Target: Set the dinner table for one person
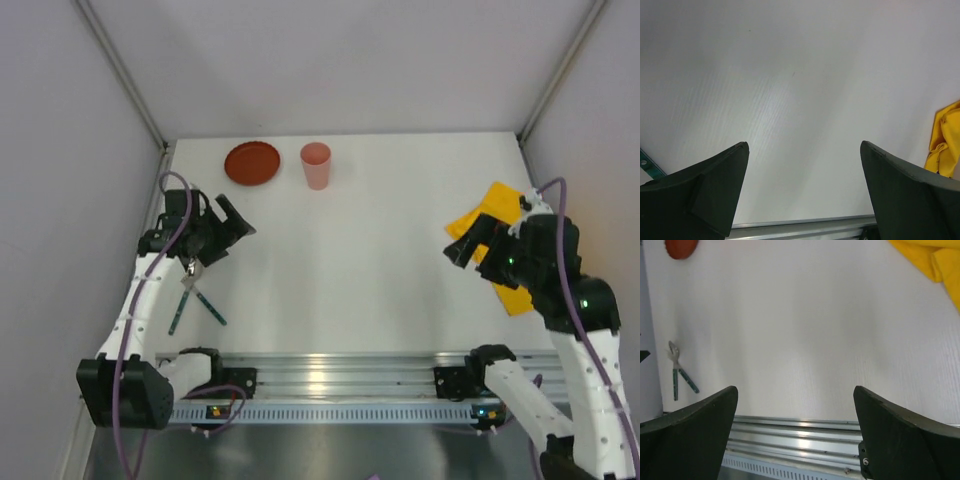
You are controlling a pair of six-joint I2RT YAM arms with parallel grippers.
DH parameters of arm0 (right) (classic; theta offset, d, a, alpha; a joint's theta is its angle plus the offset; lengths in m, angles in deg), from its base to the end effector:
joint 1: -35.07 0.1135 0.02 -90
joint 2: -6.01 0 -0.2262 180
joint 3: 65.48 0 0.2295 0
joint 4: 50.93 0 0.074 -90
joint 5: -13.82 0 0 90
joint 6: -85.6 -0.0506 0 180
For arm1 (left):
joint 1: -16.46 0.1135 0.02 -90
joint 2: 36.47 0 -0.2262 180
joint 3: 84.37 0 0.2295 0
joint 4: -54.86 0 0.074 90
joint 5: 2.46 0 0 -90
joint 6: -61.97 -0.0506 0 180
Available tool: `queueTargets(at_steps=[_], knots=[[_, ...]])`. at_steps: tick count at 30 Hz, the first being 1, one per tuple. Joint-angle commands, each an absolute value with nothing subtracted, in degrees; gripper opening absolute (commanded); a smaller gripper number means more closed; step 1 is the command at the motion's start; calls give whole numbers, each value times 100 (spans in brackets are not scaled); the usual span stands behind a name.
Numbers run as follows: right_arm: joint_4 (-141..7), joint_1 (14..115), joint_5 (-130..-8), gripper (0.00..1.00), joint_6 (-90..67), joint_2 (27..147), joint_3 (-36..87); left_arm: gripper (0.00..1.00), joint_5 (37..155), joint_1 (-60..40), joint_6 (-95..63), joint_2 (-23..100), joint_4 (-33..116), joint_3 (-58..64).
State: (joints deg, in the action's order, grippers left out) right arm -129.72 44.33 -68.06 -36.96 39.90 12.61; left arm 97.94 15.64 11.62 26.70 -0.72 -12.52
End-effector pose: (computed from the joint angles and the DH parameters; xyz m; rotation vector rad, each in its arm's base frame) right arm 0.0965 0.0230 0.3292 0.3677 2.1939 0.5640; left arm 0.2292 -0.0124 0.2596 -0.7289 2.3320 -0.5420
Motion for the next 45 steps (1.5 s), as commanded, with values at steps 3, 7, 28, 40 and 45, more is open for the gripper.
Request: queueTargets(at_steps=[3,7,28,40,45], knots=[[-12770,4439,-8046,100,-3271,6513,2611,98,9643,909,906,2751,-133,-629],[-12559,4281,-8618,100,-2937,7762,3220,96,9414,373,809,2821,-415,-496],[-11294,2769,-8883,93,-2330,11375,2412,94,9422,213,888,2953,165,-1138],[-11196,2873,-7848,0,-2584,11493,2315,93,9194,204,809,3164,235,-1190],[-11705,3971,-7022,0,-2918,10894,3138,93,9255,204,853,3383,393,-1085]])
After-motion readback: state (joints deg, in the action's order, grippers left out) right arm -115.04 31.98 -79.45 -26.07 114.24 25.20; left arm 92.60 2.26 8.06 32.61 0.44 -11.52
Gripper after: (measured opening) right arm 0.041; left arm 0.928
